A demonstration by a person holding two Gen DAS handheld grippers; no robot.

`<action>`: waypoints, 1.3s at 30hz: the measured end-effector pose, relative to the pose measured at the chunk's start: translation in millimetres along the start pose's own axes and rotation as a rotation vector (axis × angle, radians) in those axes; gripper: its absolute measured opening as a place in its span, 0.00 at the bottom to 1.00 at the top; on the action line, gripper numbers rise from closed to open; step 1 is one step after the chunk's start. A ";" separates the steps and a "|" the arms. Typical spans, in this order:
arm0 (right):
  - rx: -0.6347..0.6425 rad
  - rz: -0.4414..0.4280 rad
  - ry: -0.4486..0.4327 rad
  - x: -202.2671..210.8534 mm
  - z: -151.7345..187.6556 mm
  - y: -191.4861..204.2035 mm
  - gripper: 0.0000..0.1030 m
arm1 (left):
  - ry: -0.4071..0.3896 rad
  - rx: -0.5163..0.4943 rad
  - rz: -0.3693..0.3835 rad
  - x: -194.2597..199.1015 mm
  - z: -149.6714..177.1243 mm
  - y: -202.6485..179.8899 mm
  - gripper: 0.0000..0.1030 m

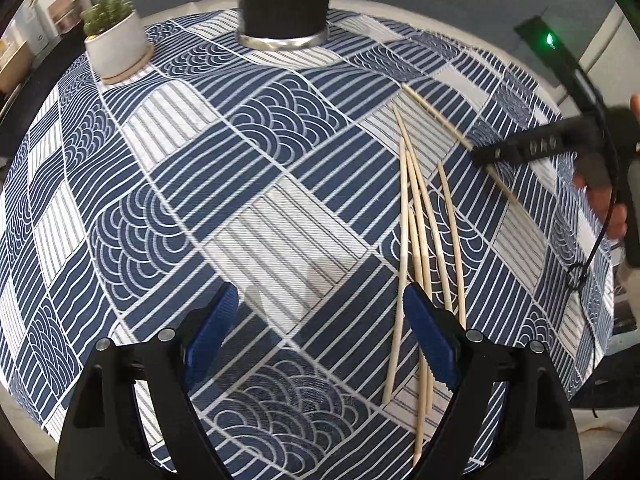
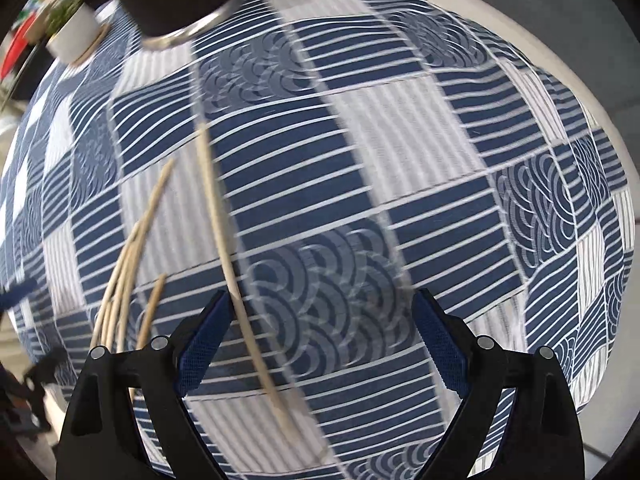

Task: Organize utensils
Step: 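Move both open grippers back toward the remaining wooden sticks, then close the left gripper on one wooden stick while the right gripper grasps another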

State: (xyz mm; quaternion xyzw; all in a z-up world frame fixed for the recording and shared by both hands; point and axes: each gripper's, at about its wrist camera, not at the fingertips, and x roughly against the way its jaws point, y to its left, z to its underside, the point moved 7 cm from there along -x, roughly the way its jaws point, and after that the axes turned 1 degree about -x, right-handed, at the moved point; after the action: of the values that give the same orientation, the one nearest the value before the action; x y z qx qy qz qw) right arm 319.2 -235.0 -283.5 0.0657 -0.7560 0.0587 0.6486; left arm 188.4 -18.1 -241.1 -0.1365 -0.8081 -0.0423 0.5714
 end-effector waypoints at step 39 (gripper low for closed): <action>-0.338 -0.185 -0.141 55.0 164.8 -98.1 0.04 | 0.164 -0.114 -0.015 -13.1 -34.8 84.0 0.09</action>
State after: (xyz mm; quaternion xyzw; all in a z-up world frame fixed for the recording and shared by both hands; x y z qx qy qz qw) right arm 167.7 -361.6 -253.8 0.0291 -0.7893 -0.1337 0.5986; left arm 246.7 52.4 -248.7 -0.1589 -0.7559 -0.1034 0.6266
